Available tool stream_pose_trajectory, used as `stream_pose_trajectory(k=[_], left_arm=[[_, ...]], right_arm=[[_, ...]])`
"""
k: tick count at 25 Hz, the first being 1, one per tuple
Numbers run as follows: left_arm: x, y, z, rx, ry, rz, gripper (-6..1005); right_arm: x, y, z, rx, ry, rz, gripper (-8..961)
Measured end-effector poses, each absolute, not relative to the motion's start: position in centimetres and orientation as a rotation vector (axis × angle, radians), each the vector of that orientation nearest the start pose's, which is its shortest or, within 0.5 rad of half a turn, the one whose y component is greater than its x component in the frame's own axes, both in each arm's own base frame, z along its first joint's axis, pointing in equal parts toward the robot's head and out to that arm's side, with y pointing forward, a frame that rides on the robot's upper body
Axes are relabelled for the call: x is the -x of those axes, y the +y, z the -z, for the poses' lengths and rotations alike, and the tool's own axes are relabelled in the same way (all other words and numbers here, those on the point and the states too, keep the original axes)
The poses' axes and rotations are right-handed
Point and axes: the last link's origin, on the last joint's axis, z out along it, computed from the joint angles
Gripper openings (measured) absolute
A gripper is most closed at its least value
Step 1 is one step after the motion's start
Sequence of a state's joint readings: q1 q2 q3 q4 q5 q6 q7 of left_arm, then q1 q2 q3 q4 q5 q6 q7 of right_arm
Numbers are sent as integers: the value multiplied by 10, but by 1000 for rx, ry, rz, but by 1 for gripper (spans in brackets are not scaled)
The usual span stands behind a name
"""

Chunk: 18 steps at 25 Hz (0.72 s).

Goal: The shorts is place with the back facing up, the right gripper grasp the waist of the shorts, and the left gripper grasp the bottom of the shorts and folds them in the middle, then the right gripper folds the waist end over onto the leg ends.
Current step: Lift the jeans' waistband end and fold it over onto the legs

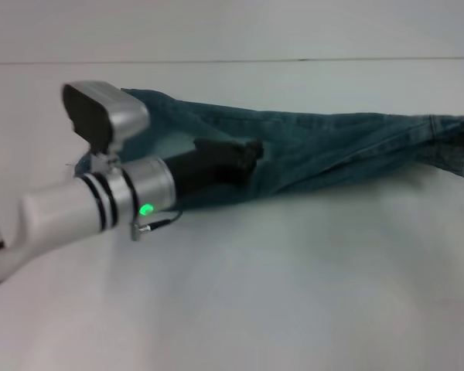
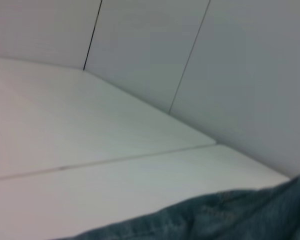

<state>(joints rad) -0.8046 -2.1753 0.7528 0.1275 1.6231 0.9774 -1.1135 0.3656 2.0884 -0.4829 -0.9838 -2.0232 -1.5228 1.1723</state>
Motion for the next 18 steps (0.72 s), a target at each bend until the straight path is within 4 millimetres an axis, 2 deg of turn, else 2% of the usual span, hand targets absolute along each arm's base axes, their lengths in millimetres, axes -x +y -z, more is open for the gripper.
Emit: stream_pose_trajectory(k=[5, 13, 18], left_arm=[[204, 366, 136, 2475, -848, 726, 8], [197, 348, 151, 2484, -883, 781, 10], [196, 341, 155, 2498, -890, 804, 11]], right_arm=[[-304, 316, -101, 2367, 296, -502, 64], [-275, 335, -111, 2378, 195, -586, 70], [-247, 359, -103, 2399, 97, -641, 73]])
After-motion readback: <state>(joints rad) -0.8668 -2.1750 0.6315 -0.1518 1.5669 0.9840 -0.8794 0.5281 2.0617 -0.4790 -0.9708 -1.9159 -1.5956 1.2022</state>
